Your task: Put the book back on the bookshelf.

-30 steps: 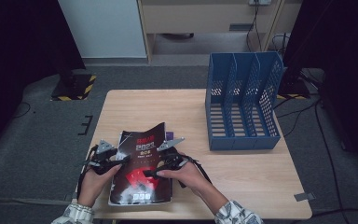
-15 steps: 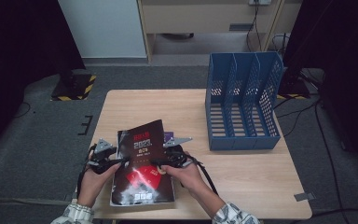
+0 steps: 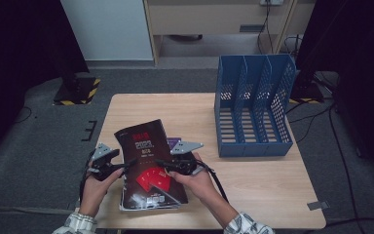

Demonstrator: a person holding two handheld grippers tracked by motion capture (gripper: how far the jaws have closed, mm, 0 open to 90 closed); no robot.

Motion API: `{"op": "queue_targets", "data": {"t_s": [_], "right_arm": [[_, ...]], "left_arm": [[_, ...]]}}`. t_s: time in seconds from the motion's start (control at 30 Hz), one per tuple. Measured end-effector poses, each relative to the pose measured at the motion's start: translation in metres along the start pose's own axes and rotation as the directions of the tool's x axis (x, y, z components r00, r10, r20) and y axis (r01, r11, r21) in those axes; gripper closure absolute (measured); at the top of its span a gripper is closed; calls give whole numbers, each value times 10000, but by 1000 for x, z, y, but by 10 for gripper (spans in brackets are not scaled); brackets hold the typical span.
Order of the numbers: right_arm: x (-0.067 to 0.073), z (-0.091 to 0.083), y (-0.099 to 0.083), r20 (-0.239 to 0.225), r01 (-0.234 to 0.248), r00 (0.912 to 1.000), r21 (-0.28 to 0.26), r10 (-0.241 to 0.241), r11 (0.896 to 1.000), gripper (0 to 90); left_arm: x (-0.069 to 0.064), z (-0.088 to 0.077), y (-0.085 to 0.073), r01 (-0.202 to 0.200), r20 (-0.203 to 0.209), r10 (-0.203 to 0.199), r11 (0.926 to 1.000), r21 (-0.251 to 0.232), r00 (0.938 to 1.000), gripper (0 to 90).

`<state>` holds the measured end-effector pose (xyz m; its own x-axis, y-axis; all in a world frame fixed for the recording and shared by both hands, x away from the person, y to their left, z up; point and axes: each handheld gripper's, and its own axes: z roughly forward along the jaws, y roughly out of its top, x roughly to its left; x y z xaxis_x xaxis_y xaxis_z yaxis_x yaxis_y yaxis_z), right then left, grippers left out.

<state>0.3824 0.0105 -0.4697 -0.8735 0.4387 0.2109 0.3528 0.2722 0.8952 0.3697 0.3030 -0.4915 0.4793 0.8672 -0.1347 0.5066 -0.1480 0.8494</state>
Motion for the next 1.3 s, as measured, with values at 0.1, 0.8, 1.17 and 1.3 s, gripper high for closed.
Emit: {"op": "queue_targets", "data": {"t_s": [0.1, 0.8, 1.17, 1.3], "right_arm": [[3, -6, 7, 34, 373, 9993, -240, -373, 9990, 837], [1, -22, 20, 9, 1050, 9944, -1088, -1056, 9885, 851], [-7, -27, 20, 379, 1145, 9930, -777, -1118, 9904, 834], [-9, -29, 21, 423, 1161, 9927, -832, -1129, 9897, 823]], "left_arm": [[1, 0, 1, 169, 371, -160, 9996, -244, 9992, 125], [7, 1, 8, 319, 2179, -281, 9994, -139, 9756, 517], [1, -11, 16, -211, 1352, 292, 9979, -608, 9904, 839], [-1, -16, 19, -242, 1180, 355, 9951, -963, 9924, 855]]}}
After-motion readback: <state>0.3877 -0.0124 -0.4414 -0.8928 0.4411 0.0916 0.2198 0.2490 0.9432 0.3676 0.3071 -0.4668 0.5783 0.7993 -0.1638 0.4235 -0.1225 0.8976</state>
